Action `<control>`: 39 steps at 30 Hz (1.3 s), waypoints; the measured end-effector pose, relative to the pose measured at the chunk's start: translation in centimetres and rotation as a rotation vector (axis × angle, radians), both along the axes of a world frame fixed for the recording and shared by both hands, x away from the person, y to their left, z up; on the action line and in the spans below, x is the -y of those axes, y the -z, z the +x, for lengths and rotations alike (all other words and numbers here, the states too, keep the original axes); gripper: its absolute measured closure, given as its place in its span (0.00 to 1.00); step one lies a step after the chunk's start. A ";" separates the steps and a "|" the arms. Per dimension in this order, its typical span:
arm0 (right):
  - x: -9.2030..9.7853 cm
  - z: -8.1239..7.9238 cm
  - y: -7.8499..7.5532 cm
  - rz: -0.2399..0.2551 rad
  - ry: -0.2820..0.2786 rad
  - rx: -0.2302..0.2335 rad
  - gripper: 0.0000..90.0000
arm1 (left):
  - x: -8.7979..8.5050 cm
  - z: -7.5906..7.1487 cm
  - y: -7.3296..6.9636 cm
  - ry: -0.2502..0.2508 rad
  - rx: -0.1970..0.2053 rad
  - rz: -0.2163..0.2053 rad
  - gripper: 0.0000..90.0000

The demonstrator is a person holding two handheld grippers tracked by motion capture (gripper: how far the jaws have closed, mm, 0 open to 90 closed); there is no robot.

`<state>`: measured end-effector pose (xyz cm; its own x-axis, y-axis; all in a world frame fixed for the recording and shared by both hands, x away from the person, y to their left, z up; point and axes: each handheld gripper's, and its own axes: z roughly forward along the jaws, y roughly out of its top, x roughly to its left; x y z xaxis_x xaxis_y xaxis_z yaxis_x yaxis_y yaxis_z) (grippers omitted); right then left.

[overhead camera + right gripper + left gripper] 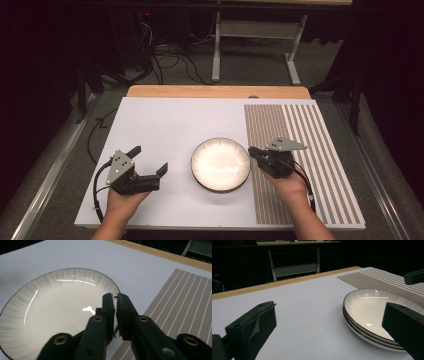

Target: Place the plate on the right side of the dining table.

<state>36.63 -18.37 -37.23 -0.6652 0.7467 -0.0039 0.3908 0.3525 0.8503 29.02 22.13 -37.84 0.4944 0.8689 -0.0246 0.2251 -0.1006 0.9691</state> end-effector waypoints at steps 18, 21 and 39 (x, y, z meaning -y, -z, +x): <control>0.5 -0.4 1.5 -0.108 -0.020 -0.069 1.00 | 0.1 -0.2 -0.1 0.002 0.008 -0.012 0.00; 0.3 -0.4 1.6 -0.121 -0.026 -0.067 1.00 | 0.0 -0.3 -0.1 0.002 0.011 -0.009 0.00; -0.3 -0.3 2.0 -0.155 -0.037 -0.076 1.00 | 0.1 -0.2 -0.1 0.015 0.008 -0.001 0.00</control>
<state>36.33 -18.08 -39.18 -0.6952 0.7158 -0.0661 0.4357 0.4926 0.7533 28.81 22.00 -37.73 0.5078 0.8612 -0.0220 0.2160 -0.1026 0.9710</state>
